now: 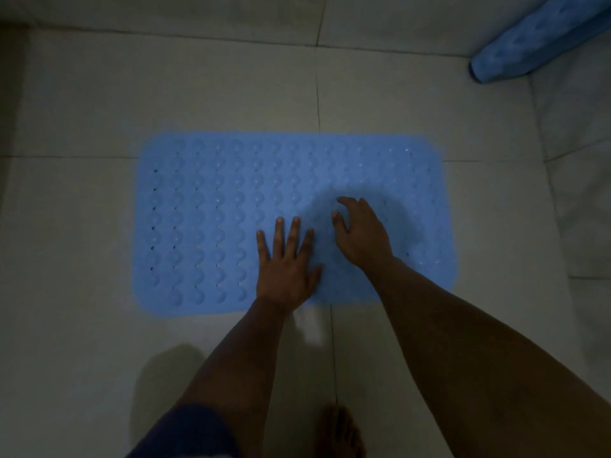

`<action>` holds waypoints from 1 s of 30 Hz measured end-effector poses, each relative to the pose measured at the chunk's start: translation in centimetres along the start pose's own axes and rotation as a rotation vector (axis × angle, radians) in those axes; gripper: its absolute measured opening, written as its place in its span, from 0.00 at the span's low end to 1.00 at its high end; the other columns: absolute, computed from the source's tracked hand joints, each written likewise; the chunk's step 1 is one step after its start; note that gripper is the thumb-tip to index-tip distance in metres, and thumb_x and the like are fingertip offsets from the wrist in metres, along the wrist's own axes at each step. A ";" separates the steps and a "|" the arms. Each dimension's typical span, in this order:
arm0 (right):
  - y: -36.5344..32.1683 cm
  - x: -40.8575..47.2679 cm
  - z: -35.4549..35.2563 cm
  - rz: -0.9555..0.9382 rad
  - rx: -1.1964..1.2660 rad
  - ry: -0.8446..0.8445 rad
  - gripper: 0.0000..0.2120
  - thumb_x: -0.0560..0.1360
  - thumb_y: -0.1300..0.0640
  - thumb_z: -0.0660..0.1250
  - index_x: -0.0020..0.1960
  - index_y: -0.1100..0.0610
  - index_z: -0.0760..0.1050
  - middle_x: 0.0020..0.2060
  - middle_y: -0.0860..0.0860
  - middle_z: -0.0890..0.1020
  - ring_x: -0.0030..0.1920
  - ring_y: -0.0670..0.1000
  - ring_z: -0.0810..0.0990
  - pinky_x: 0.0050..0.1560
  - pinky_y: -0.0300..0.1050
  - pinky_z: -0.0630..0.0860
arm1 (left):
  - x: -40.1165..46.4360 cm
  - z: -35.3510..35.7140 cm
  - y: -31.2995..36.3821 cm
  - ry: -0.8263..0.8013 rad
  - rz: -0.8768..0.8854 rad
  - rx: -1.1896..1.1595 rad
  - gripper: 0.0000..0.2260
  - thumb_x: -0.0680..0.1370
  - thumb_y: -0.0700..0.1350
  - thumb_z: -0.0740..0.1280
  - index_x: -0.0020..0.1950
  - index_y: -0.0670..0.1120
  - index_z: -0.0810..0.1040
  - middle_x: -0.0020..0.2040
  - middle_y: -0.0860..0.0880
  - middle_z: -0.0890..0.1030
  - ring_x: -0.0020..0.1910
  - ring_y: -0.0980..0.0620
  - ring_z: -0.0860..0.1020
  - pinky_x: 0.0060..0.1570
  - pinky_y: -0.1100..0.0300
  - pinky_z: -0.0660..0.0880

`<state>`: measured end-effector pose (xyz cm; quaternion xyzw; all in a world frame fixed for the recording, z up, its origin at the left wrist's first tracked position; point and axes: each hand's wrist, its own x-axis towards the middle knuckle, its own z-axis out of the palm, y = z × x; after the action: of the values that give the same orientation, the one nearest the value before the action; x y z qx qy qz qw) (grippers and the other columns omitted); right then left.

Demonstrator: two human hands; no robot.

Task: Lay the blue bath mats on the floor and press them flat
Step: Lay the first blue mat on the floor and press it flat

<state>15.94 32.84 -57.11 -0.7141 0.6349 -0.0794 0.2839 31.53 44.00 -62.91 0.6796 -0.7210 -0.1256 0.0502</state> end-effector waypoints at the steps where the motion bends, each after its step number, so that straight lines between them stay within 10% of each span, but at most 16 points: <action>1: 0.3 -0.2 0.5 -0.022 -0.010 0.024 0.23 0.82 0.45 0.59 0.72 0.55 0.72 0.71 0.56 0.75 0.77 0.60 0.65 0.75 0.56 0.64 | 0.1 0.3 -0.2 0.009 0.002 0.006 0.35 0.83 0.67 0.54 0.84 0.48 0.57 0.85 0.41 0.51 0.84 0.35 0.46 0.75 0.26 0.49; 18: -0.9 -1.1 1.5 -0.089 -0.051 0.085 0.22 0.82 0.46 0.57 0.74 0.51 0.68 0.79 0.55 0.61 0.81 0.58 0.49 0.79 0.59 0.46 | 0.3 -1.2 -0.3 -0.128 -0.016 -0.062 0.38 0.81 0.70 0.51 0.85 0.51 0.52 0.86 0.44 0.45 0.84 0.40 0.40 0.78 0.30 0.43; 23: -5.5 -3.0 -0.4 -0.050 -0.009 -0.015 0.22 0.82 0.46 0.56 0.72 0.52 0.71 0.76 0.55 0.67 0.80 0.57 0.56 0.79 0.62 0.53 | 0.2 -6.4 -4.0 0.002 -0.152 -0.342 0.26 0.79 0.55 0.55 0.68 0.43 0.80 0.69 0.40 0.80 0.71 0.37 0.76 0.66 0.38 0.75; 30: -11.6 -4.9 9.3 -0.316 -0.156 -0.152 0.28 0.79 0.45 0.53 0.72 0.58 0.72 0.74 0.61 0.70 0.76 0.64 0.65 0.70 0.68 0.68 | -5.0 -7.9 -11.0 0.154 -0.380 -0.048 0.22 0.79 0.50 0.57 0.70 0.47 0.78 0.73 0.43 0.76 0.78 0.37 0.67 0.69 0.39 0.69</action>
<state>29.40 40.72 -57.68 -0.8287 0.4959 -0.0194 0.2589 44.40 47.54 -57.59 0.8097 -0.5705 -0.0976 0.0969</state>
